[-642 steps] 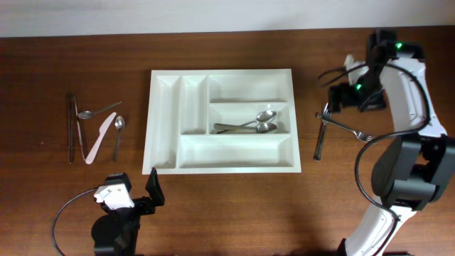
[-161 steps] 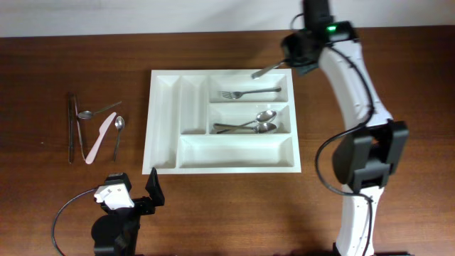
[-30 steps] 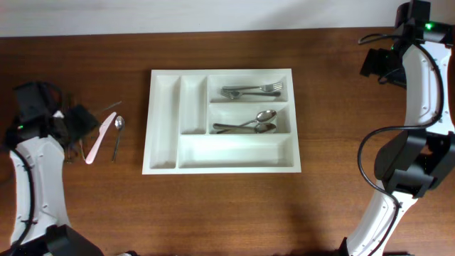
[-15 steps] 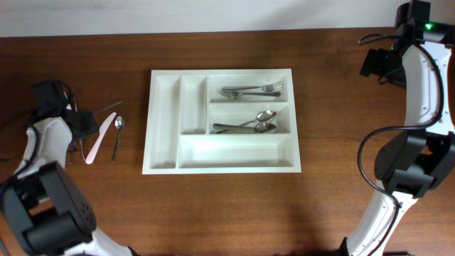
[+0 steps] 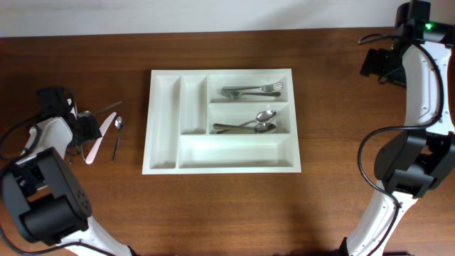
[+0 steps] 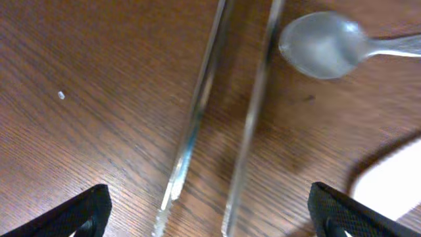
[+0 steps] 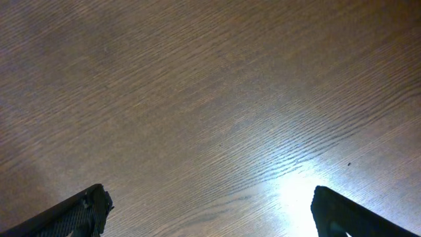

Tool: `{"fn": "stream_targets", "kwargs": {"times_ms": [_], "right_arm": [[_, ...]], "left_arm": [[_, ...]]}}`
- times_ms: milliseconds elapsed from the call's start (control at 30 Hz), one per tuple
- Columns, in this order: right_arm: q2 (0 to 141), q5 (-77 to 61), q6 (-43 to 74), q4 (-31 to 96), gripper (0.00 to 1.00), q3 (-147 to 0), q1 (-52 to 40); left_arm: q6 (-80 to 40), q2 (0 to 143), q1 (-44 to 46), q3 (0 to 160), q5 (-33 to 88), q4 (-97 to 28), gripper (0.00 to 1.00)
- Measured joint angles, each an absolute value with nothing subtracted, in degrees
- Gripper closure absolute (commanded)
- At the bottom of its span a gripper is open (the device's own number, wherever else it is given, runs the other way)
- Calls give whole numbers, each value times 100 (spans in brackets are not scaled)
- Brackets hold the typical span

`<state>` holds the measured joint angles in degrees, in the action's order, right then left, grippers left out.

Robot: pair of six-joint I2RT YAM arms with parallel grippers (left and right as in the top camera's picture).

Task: Pack container
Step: 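Move the left gripper to the metal tongs and grasp them, then carry the tongs right and lower them into the tray's bottom compartment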

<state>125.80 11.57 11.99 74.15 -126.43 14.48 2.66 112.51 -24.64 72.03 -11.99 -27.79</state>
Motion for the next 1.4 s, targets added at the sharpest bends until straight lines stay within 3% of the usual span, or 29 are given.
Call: {"fn": "stream_targets", "kwargs": {"times_ms": [200,267,400,633,700,733,1167,1400], "right_arm": [[12580,1157,1197,7413,1,-12643,1448],[12580,1157,1197,7415,1,-12643,1448],[12582,1157,1199,7415,1,-12643,1448],[12582,1157,1199,7415,1,-12643,1448],[12582,1157,1201,7415,1,-12643,1448],[12582,1157,1201,7415,1,-12643,1448],[12580,1157,1201,7415,1,-12643,1448],[12582,1157,1199,7415,1,-12643,1448]], "left_arm": [[283,11393,-2659,7203,-982,-2733,11],[281,11419,-2709,7203,-808,-2692,26],[268,11504,-2718,7262,-438,-2672,41],[266,11542,-2718,7277,134,-2681,80],[250,11542,-2718,7288,187,-2718,95],[237,11542,-2720,7295,235,-2759,98],[239,11559,-2714,7516,414,-3310,98],[239,11443,-2714,8503,414,-3675,98]]}}
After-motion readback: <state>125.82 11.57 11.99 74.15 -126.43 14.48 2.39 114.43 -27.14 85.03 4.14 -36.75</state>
